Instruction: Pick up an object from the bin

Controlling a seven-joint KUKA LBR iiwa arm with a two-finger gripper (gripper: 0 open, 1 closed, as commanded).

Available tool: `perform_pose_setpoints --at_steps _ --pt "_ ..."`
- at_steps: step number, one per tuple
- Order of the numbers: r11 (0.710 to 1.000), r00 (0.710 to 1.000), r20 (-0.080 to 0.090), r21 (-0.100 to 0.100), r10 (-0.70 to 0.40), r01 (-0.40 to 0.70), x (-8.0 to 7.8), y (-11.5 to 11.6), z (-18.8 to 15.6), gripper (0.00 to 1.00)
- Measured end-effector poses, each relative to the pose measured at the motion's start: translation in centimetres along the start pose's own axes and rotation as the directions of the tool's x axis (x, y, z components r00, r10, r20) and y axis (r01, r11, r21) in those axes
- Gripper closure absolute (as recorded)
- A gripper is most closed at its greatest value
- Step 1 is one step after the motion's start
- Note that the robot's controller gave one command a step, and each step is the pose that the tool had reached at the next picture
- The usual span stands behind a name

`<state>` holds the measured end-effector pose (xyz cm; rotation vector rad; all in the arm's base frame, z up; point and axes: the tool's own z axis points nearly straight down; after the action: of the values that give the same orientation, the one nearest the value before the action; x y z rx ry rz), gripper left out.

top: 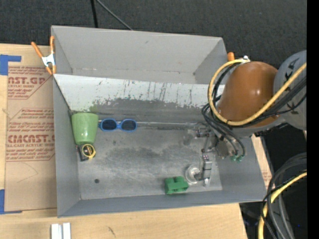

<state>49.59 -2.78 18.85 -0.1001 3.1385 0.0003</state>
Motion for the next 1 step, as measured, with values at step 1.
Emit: perform_pose_setpoints --at_steps 1 --pt "0.978 0.977 0.014 0.003 -0.211 0.210 1.31 -0.75 11.40 0.00"
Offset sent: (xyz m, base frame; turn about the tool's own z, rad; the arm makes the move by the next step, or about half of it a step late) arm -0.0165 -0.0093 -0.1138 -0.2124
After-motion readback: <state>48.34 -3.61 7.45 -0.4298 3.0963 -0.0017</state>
